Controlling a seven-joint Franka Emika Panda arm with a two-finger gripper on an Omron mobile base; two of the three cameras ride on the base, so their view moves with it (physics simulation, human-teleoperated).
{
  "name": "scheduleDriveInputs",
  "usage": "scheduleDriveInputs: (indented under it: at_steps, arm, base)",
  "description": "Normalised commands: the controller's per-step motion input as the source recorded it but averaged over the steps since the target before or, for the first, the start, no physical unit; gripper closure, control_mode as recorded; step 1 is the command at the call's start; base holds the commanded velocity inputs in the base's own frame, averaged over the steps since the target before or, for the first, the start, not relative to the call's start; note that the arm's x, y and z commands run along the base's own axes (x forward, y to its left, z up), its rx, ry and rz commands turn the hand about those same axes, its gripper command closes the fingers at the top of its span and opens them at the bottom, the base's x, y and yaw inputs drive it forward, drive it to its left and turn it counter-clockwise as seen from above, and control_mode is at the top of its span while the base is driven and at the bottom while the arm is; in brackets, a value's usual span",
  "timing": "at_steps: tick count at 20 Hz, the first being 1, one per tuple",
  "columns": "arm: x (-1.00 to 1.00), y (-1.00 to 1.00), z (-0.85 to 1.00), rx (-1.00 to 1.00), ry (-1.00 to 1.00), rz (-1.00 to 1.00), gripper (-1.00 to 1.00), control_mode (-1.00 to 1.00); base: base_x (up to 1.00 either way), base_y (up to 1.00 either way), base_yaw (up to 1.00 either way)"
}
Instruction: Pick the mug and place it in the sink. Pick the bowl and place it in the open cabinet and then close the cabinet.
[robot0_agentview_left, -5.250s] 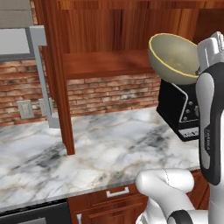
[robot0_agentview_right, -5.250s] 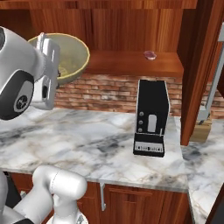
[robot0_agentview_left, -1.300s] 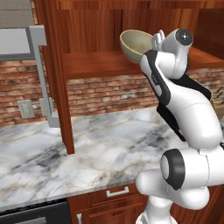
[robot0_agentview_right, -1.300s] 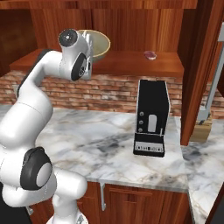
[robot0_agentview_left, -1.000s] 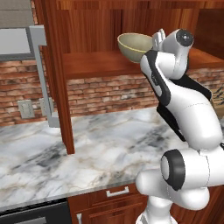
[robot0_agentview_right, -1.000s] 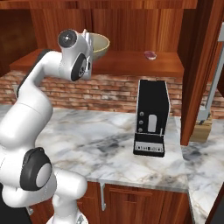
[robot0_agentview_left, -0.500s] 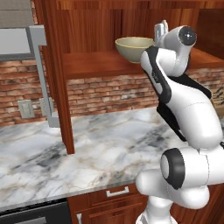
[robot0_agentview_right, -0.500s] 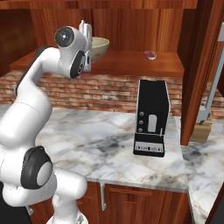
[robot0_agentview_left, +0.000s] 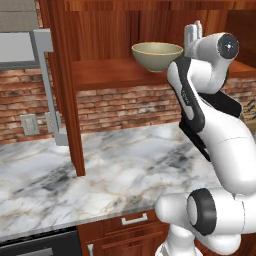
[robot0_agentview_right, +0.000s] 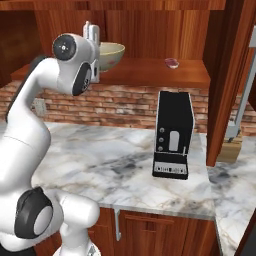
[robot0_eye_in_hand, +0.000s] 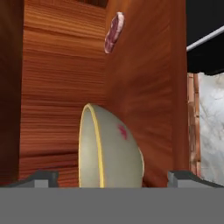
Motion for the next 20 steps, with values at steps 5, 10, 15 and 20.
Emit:
scheduleDriveInputs:
  at_steps: [5,10,15,20]
  arm:
    - [-0.52,0.0,0.38,0.0,-0.28,0.03,-1.0,-1.0]
    - [-0.55,-0.17,0.26,0.0,-0.12,0.05,-1.0,-1.0]
    - [-0.53,-0.15,0.22,-0.01,0.0,0.03,-1.0,-1.0]
    - [-0.37,0.0,0.24,0.0,0.0,0.01,-1.0,-1.0]
  base:
    - [0.0,0.0,0.0]
    - [0.0,0.0,0.0]
    - [0.0,0.0,0.0]
    - [0.0,0.0,0.0]
